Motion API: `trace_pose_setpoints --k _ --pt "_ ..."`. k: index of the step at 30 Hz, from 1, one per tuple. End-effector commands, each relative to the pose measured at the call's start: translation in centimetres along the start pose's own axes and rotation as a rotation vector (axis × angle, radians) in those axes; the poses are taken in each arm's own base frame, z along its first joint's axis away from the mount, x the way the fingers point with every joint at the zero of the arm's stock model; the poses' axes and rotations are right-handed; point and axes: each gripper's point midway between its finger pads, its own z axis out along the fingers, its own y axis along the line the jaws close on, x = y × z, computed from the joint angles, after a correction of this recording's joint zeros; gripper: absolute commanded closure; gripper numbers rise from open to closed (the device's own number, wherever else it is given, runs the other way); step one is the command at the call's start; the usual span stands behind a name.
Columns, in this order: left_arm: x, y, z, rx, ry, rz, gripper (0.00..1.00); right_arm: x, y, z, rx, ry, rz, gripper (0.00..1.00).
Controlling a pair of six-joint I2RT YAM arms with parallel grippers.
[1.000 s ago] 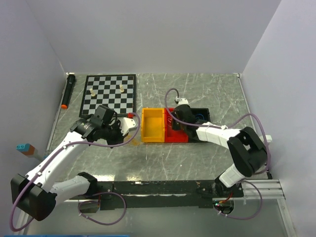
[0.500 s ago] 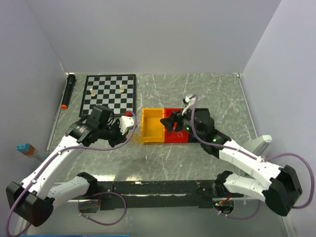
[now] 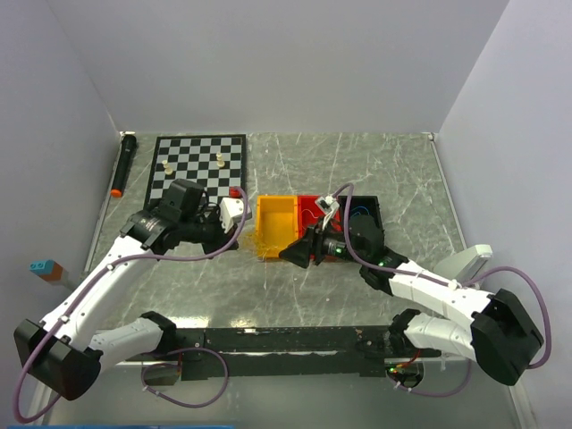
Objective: Untangle the cables
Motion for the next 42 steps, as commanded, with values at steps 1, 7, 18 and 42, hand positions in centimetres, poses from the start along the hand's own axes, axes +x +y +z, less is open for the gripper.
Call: trace_pose_setpoints --k 1,7,18,42 --pt "-2.4 -0.3 -0.4 0.021 -0.068 0.011 0.99 -1.9 3.4 0.1 -0.167 -0.051 -0.026 0.35" --pt "-2.6 -0.4 -0.5 0.026 -0.072 0.004 0.99 -2.7 3.1 0.9 -0.161 -0.077 -0.026 0.37" --pt "-2.7 -0.4 -0.5 0.025 -0.078 -0.002 0.99 -3.0 2.3 2.0 -0.134 -0.072 -0.008 0.57" --pt "-1.9 -0.6 -0.6 0.018 -0.065 -0.002 0.98 -4.7 -0.6 0.9 0.078 -0.171 -0.049 1.0"
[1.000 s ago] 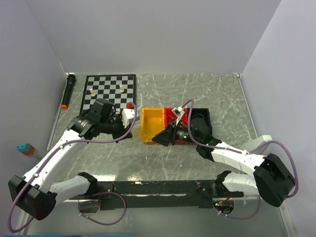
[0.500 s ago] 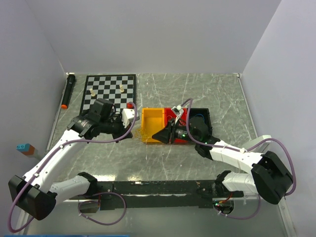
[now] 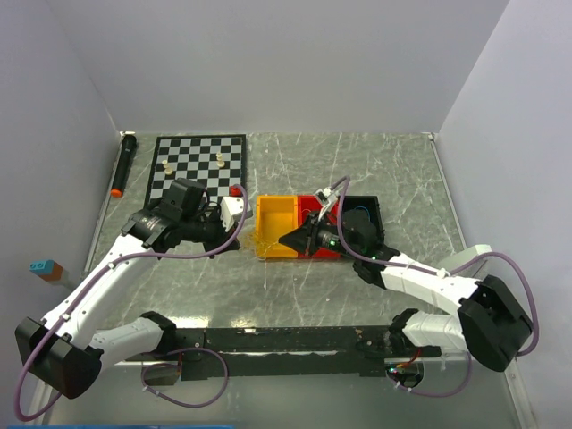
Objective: Untangle the cables
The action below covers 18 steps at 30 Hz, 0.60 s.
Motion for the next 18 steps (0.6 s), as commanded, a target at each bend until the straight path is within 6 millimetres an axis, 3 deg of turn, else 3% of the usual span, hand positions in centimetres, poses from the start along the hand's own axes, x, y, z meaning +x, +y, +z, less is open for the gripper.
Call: trace_pose_setpoints --k 1,7,11,12,15,18 --pt "-1.4 -0.3 -0.7 -0.004 -0.05 0.026 0.98 -2.7 -0.2 -1.4 0.087 -0.112 -0.074 1.0" --pt "-0.8 0.0 -0.8 -0.031 -0.026 0.033 0.98 -3.9 -3.1 -5.3 0.277 -0.207 -0.101 1.0" --pt "-1.1 -0.1 -0.9 -0.024 -0.04 0.034 0.98 -3.2 -1.8 -5.5 0.203 -0.166 -0.147 1.0" --pt "-1.3 -0.3 -0.9 -0.016 -0.05 0.031 0.98 -2.7 -1.3 -5.1 0.169 -0.134 -0.145 0.93" --pt "-2.3 -0.4 -0.9 -0.005 -0.074 0.017 0.98 -1.8 0.2 -4.0 0.062 -0.096 -0.122 0.51" --pt "-2.8 -0.7 -1.0 0.015 -0.088 0.002 0.98 -1.9 1.5 -3.4 -0.002 -0.113 -0.119 0.32"
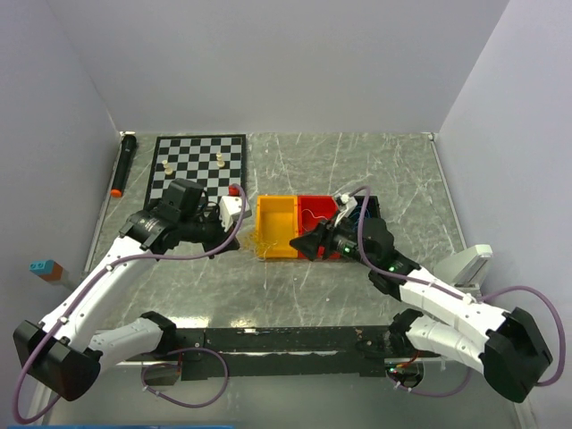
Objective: Untangle the cables
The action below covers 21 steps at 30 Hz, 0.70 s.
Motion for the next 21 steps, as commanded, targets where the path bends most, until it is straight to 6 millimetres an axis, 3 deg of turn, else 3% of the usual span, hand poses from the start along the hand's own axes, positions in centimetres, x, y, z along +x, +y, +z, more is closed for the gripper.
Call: trace_pose_setpoints --k 1,8,21 --pt "-2.8 -0.8 -0.7 0.035 -0.083 0.004 0.98 -0.6 3.2 0.6 -0.153 -0.025 -0.013 0.26" --pt "-3.3 -0.8 -0.5 0.046 -0.092 -0.005 0.98 -1.7 4.4 2.6 -0.181 -0.037 -0.029 0.24" --pt "-3.2 -0.7 -0.5 0.041 -0.09 0.001 0.98 -2.6 4.9 4.9 -0.214 -0.053 0.02 0.39"
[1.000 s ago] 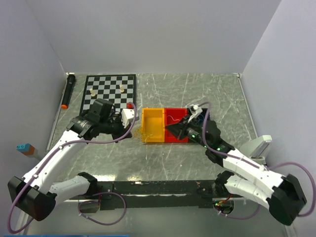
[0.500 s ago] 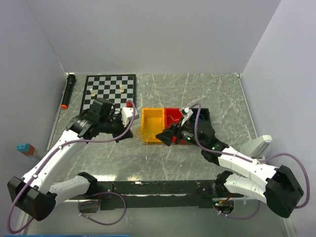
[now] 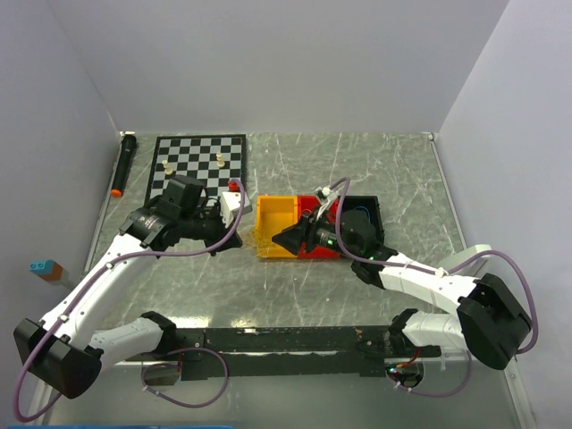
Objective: Untangle the cables
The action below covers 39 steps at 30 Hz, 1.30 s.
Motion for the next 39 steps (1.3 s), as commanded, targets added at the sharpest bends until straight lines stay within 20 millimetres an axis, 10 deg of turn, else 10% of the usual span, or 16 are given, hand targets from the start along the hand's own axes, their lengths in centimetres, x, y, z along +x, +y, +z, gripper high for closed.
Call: trace_pose_setpoints --k 1,15,27,39 --pt "-2.0 -0.4 -0.4 0.017 -0.06 0.027 0.98 -3.6 2.9 0.9 -0.092 -0.094 -0.03 0.41" --pt "-1.9 -0.4 -0.7 0.004 -0.064 0.033 0.98 -3.4 3.0 1.0 -0.1 -0.074 -0.011 0.91" --pt "-1.5 0.0 -0.8 -0.024 -0.047 0.034 0.98 -3.1 1.1 -0.3 0.013 -0.084 -0.03 1.0" --pt "1.2 2.0 -0.2 -0.117 0.039 0.046 0.98 -6.0 -3.4 -8.1 0.289 -0.213 -0.085 1.0"
